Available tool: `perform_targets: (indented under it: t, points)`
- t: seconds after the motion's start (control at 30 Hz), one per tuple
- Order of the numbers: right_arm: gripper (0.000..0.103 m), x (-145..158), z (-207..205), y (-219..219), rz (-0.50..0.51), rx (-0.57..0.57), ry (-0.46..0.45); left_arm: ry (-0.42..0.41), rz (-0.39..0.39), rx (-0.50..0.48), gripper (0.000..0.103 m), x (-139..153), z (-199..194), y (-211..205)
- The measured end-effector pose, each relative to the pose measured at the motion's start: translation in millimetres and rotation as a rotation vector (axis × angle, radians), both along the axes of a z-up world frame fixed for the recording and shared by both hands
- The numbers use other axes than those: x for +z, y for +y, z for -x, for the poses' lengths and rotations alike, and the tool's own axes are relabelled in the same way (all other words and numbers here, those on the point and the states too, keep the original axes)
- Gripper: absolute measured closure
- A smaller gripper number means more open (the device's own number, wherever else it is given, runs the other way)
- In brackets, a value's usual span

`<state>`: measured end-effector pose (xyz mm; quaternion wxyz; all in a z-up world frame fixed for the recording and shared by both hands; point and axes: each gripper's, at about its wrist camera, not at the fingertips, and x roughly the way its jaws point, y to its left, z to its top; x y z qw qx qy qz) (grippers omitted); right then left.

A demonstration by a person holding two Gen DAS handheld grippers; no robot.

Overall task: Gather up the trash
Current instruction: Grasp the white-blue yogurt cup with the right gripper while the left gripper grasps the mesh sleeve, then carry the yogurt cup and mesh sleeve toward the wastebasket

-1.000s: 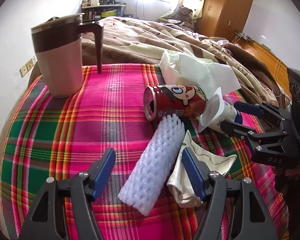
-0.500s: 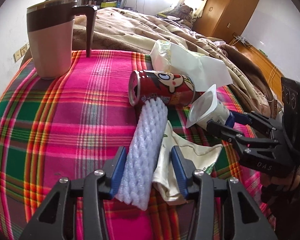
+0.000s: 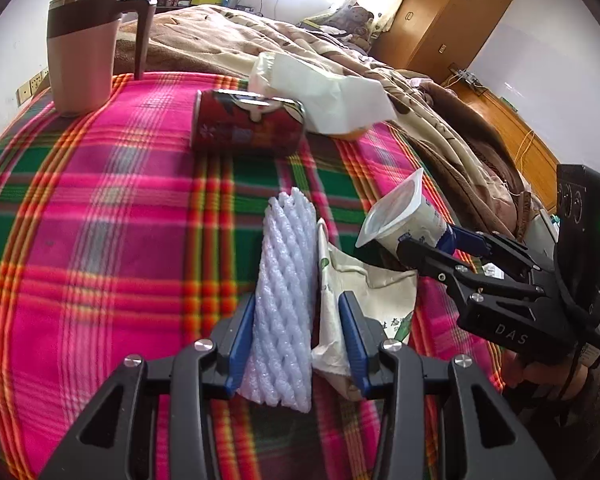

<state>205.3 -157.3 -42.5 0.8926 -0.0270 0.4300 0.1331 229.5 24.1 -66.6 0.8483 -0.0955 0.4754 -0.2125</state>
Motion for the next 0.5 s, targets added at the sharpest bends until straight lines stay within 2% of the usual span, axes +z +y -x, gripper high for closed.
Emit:
perform_targets:
  t: [0.23, 0.3, 0.37, 0.5]
  points:
    - [0.043, 0, 23, -17, 0.039, -0.078, 0.004, 0.025, 0.025, 0.015, 0.059, 0, 17, -7]
    - [0.043, 0, 28, -23, 0.035, -0.1, 0.007, 0.008, 0.018, 0.029, 0.057, 2, 20, -4]
    - [0.043, 0, 33, -31, 0.022, -0.118, 0.011, -0.009, 0.023, 0.058, 0.044, 4, 24, 1]
    - [0.043, -2, 39, -38, 0.002, -0.138, 0.012, -0.042, 0.048, 0.094, 0.041, 8, 30, 14]
